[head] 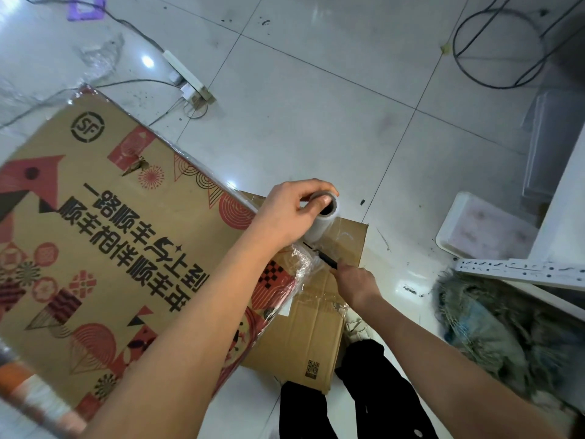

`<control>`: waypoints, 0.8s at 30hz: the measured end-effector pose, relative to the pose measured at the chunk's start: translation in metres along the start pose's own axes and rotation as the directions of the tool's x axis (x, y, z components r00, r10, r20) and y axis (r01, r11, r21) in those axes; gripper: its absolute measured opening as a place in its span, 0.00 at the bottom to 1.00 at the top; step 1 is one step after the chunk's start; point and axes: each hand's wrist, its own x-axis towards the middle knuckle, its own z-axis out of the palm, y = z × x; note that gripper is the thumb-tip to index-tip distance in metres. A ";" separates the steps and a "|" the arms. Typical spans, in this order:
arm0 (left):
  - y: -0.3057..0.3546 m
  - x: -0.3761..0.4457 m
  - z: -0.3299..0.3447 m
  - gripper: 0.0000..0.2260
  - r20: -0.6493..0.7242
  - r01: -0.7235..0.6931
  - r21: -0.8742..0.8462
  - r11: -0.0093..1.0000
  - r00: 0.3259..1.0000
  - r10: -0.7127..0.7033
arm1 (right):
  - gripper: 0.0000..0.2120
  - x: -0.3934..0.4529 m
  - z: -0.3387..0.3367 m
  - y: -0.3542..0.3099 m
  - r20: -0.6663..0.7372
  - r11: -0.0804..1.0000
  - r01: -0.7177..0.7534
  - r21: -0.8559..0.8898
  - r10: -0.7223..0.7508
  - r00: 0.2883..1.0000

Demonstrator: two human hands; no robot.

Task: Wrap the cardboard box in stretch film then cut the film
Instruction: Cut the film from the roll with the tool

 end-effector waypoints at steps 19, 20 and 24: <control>-0.001 0.002 0.001 0.09 -0.075 -0.037 -0.012 0.999 0.997 0.036 | 0.09 -0.009 0.018 0.013 0.030 0.999 -0.043 -0.007 0.043 0.999; -0.001 0.003 0.001 0.09 -0.073 -0.043 -0.004 0.999 0.996 0.043 | 0.09 -0.006 0.017 0.014 0.021 0.999 -0.033 -0.015 0.033 0.999; 0.002 0.003 0.001 0.09 -0.070 -0.048 0.015 0.999 0.996 0.049 | 0.11 0.011 -0.002 -0.014 -0.062 0.998 0.067 -0.009 -0.068 0.996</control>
